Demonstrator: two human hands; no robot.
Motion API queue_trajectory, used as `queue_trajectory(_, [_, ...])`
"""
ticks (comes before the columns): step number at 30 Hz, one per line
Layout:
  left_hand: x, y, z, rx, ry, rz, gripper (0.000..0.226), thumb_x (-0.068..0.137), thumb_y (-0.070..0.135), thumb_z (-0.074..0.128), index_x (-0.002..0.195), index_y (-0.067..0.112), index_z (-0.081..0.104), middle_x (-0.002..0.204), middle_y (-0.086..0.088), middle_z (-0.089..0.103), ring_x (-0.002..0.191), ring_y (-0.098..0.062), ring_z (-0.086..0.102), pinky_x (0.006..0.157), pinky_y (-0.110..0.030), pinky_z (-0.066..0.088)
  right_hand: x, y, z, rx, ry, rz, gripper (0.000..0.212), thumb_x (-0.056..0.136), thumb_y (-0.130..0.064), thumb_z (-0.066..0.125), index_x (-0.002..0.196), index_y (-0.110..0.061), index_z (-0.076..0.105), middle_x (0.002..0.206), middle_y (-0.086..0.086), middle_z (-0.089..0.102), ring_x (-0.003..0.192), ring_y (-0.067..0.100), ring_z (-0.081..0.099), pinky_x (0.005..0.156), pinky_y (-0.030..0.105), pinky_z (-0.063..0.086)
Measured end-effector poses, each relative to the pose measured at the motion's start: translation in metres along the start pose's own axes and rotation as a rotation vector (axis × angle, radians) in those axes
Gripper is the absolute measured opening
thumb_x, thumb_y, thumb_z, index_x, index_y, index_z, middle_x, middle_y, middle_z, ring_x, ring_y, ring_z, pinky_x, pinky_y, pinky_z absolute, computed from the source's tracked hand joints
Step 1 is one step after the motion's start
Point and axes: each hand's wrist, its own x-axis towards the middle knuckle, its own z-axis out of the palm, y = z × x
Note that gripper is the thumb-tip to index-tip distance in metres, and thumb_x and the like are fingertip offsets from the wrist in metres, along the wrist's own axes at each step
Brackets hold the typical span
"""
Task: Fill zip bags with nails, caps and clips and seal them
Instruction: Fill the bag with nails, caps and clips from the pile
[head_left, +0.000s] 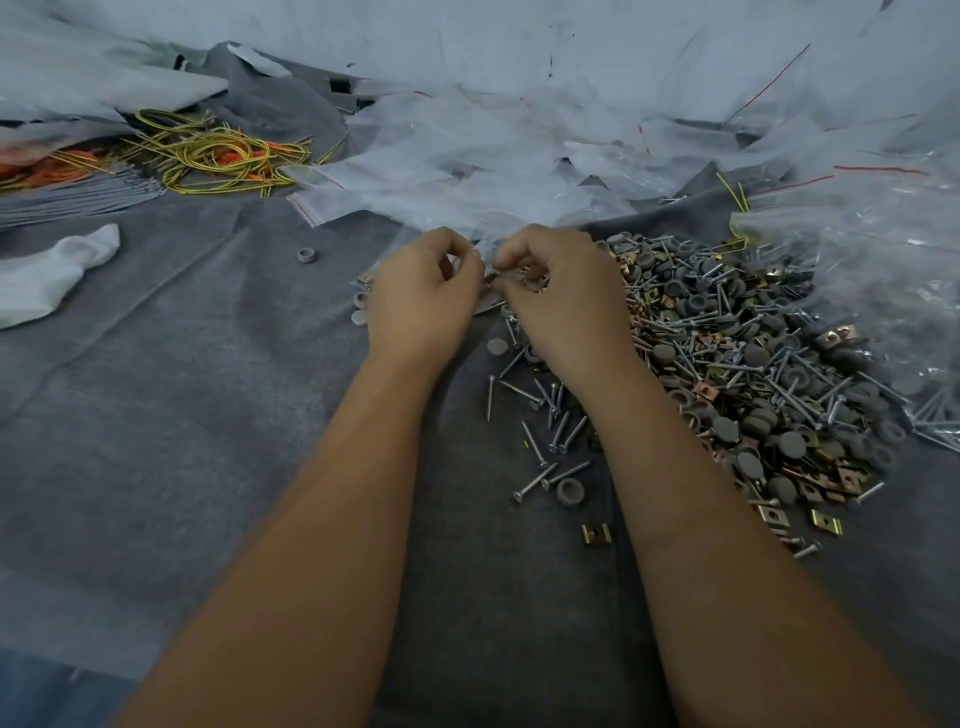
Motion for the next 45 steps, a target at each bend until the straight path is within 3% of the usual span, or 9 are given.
queue_trajectory(7, [0.009,-0.004,-0.007,-0.170,0.309,-0.200,0.018,0.093,0.024,0.052,0.076,0.025,0.058,0.060,0.008,0.051,0.054,-0.006,0.044,0.055,-0.027,0.037,0.005,0.007,-0.003,0.019,0.150,0.043,0.020,0.091,-0.006,0.055,0.101,-0.018,0.067,0.099,-0.007,0.066,0.090,0.012,0.059,0.078,0.031,0.050])
queue_trajectory(12, [0.010,-0.003,-0.003,-0.176,0.294,-0.196,0.017,0.092,0.022,0.052,0.076,0.018,0.058,0.061,0.007,0.051,0.056,-0.009,0.045,0.055,-0.027,0.037,0.005,0.006,0.012,-0.312,-0.299,-0.058,0.041,0.096,-0.019,0.051,0.135,-0.029,0.054,0.139,-0.001,0.053,0.129,0.021,0.045,0.109,0.042,0.033])
queue_trajectory(15, [0.009,-0.004,-0.002,-0.176,0.284,-0.193,0.016,0.091,0.020,0.053,0.076,0.016,0.058,0.061,0.007,0.051,0.055,-0.008,0.044,0.054,-0.026,0.037,0.003,0.006,0.022,-0.506,-0.488,-0.036,0.046,0.098,-0.034,0.047,0.144,-0.033,0.042,0.155,-0.003,0.032,0.141,0.024,0.027,0.113,0.045,0.020])
queue_trajectory(23, [0.010,-0.006,-0.001,-0.189,0.233,-0.200,0.014,0.091,0.021,0.054,0.079,0.016,0.060,0.063,0.007,0.051,0.057,-0.010,0.044,0.056,-0.026,0.036,0.003,0.006,0.004,-0.326,-0.344,0.015,0.028,0.082,-0.004,0.068,0.105,-0.020,0.073,0.108,0.000,0.058,0.099,0.023,0.059,0.085,0.035,0.049])
queue_trajectory(25, [0.009,-0.006,-0.001,-0.190,0.221,-0.199,0.013,0.090,0.022,0.054,0.082,0.014,0.062,0.066,0.005,0.053,0.059,-0.011,0.045,0.058,-0.026,0.037,0.002,0.006,0.002,-0.178,-0.316,0.091,0.025,0.085,-0.002,0.067,0.100,-0.021,0.074,0.093,-0.008,0.055,0.075,0.012,0.066,0.067,0.028,0.055])
queue_trajectory(28, [0.009,-0.006,-0.001,-0.180,0.190,-0.194,0.014,0.090,0.022,0.054,0.081,0.016,0.063,0.067,0.005,0.053,0.059,-0.009,0.045,0.059,-0.026,0.037,0.000,0.008,-0.001,0.025,-0.240,0.182,0.024,0.089,0.001,0.062,0.094,-0.020,0.072,0.083,-0.009,0.054,0.046,0.000,0.060,0.036,0.018,0.045])
queue_trajectory(33, [0.007,-0.005,0.001,-0.102,0.133,-0.178,0.013,0.090,0.025,0.053,0.079,0.022,0.060,0.062,0.007,0.050,0.061,-0.012,0.046,0.062,-0.028,0.038,0.002,0.011,-0.005,0.136,-0.152,0.174,0.033,0.085,0.002,0.065,0.102,-0.026,0.070,0.095,-0.004,0.069,0.083,-0.001,0.062,0.062,0.004,0.046])
queue_trajectory(40, [0.005,-0.004,0.002,0.025,0.082,-0.065,0.014,0.092,0.028,0.054,0.083,0.022,0.063,0.057,0.008,0.049,0.053,-0.005,0.045,0.052,-0.028,0.031,0.002,0.003,-0.006,0.164,0.032,0.089,0.028,0.082,-0.007,0.070,0.101,-0.027,0.068,0.086,-0.019,0.065,0.079,-0.007,0.061,0.070,0.007,0.046])
queue_trajectory(45, [0.001,-0.002,0.003,-0.053,0.000,0.001,0.017,0.090,0.026,0.052,0.082,0.020,0.066,0.053,0.008,0.051,0.049,-0.004,0.043,0.052,-0.028,0.031,-0.002,-0.004,0.000,0.026,-0.051,-0.031,0.032,0.079,-0.007,0.068,0.104,-0.026,0.069,0.087,-0.015,0.068,0.092,0.013,0.057,0.086,0.037,0.048])
